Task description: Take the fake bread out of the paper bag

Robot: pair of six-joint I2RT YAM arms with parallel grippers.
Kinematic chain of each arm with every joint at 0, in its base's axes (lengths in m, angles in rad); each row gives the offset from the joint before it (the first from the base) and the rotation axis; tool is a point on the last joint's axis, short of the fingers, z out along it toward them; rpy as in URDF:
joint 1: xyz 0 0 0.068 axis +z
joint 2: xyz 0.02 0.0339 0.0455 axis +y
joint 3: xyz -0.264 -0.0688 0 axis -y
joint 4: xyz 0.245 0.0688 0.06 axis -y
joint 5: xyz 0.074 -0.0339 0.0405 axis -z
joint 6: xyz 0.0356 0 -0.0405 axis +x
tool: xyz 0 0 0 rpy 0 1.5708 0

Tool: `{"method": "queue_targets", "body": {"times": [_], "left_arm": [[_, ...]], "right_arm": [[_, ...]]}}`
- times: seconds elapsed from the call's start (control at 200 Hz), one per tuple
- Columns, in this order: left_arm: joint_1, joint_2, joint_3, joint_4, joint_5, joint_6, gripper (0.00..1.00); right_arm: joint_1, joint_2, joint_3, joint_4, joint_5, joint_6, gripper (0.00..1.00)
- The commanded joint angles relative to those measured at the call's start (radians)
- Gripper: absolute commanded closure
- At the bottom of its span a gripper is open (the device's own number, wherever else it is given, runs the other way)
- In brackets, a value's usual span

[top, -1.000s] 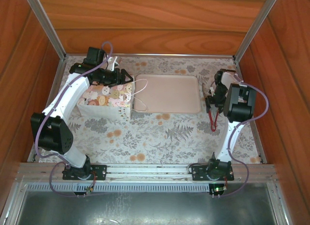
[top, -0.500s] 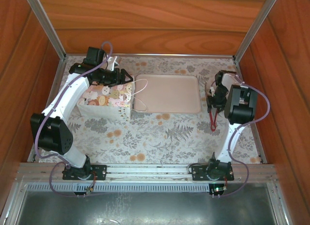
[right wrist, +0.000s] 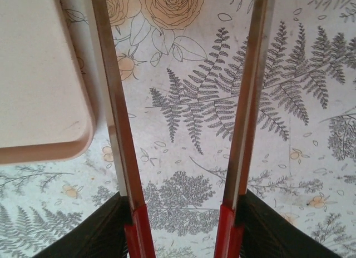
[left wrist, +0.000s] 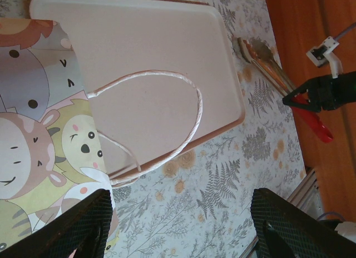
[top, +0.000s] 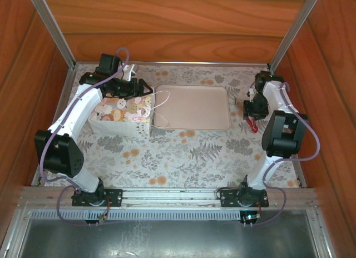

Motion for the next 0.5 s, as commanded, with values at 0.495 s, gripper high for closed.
{"method": "queue_targets", "body": {"times": [0.495], "left_arm": [[0.004, -0.04, 0.023, -0.011, -0.015, -0.02, 0.3]], "right_arm": [[0.011, -0.147, 0.081, -0.062, -0.065, 0.099, 0.5]]}}
